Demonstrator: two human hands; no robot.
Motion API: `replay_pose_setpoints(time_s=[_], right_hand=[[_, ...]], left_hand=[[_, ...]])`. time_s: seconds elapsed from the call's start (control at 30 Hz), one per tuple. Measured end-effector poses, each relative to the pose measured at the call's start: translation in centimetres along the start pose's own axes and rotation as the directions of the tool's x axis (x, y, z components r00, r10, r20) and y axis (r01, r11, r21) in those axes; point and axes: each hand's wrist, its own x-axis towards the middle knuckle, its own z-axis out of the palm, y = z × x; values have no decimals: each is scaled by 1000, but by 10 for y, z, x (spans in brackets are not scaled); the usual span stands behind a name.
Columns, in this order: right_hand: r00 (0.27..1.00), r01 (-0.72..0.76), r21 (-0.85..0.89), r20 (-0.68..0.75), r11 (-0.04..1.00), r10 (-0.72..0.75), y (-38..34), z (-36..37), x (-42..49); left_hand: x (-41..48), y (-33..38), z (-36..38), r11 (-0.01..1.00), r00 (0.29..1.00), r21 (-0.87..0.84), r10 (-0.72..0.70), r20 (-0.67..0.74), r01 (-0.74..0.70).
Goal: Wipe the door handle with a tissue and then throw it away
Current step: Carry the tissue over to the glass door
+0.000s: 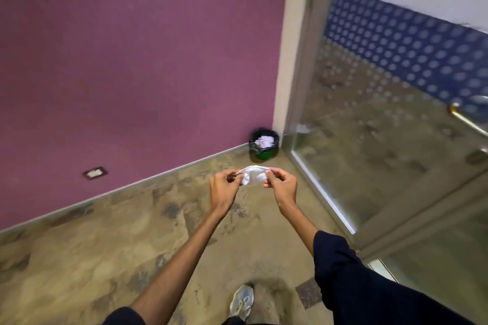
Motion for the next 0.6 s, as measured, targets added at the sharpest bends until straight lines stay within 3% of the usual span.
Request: replay_pose_setpoints(time_s=[0.23, 0.6], right_hand=[[944, 27, 64, -330, 998, -4, -21, -63, 44], [714, 139, 126, -700, 982, -11, -46, -148, 51]], left_hand=[[60, 41, 85, 987, 944, -69, 157, 291, -143], [72, 113, 196, 922, 725, -240, 388, 570, -304]])
